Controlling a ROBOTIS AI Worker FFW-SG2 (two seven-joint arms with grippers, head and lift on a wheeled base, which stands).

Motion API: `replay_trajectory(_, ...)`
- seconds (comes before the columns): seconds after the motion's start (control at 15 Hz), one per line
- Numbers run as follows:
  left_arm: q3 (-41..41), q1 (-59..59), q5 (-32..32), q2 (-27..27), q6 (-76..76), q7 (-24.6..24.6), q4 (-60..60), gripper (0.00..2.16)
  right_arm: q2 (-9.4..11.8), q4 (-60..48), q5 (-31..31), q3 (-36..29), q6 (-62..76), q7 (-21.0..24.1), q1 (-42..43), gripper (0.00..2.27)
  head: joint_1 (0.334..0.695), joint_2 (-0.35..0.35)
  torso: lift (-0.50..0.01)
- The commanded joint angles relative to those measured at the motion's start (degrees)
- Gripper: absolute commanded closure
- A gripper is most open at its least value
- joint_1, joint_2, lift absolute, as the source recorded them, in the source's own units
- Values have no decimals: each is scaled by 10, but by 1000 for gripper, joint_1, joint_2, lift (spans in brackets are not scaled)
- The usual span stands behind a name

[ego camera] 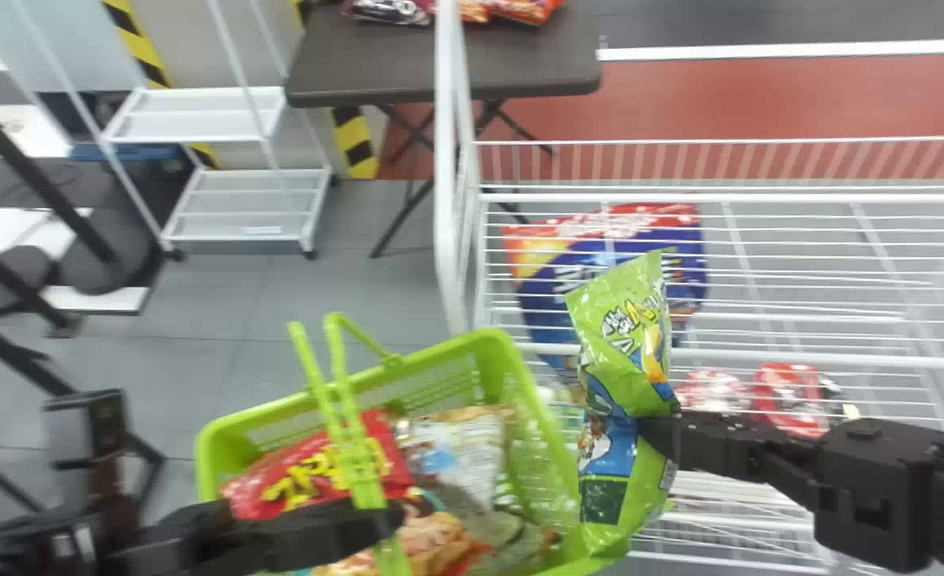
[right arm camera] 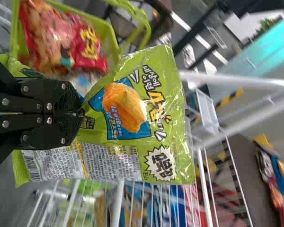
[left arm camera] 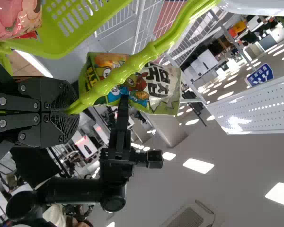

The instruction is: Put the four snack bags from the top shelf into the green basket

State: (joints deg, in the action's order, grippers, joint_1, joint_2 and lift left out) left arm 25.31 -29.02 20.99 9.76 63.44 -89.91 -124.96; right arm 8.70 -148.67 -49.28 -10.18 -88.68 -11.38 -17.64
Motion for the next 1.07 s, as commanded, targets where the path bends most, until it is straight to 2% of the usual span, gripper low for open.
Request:
replay_trajectory(0.0, -10, 1, -1, -2, 7, -7, -10, 2148, -7, 8, 16, 82, -2, 7, 32, 2250, 695, 234, -6)
replay_trajectory(0.13, -15, 1, -4, -4, 14, -7, -13, 2148, -18, 58, 26, 152, 3, 29, 64, 2250, 695, 292, -6)
replay_trajectory(0.27, -17, 1, -5, -4, 21, -7, -19, 2148, -19, 113, 33, 207, 5, 58, 92, 2250, 695, 350, -6)
replay_trajectory(0.6, -16, 1, -1, -9, 26, -7, -24, 2148, -18, 191, 35, 266, -14, 84, 122, 2246, 695, 350, -6)
replay_trajectory(0.73, -18, 3, -1, -9, 28, -7, -25, 2148, -18, 210, 32, 272, -14, 88, 126, 2159, 695, 350, -6)
replay_trajectory(0.8, -19, 4, -1, -10, 30, -7, -28, 2148, -18, 216, 31, 272, -14, 88, 134, 1713, 695, 350, -6)
replay_trajectory(0.87, -18, 4, 0, -10, 30, -7, -27, 2148, -16, 215, 33, 271, -14, 88, 133, 667, 695, 350, -6)
replay_trajectory(0.93, -15, 4, 0, -10, 30, -7, -27, 2148, -13, 212, 33, 264, -14, 88, 131, -1, 695, 350, -6)
replay_trajectory(1.0, -11, 2, 3, -10, 31, -7, -27, 2148, -12, 200, 29, 256, -14, 86, 127, -1, 695, 350, -6)
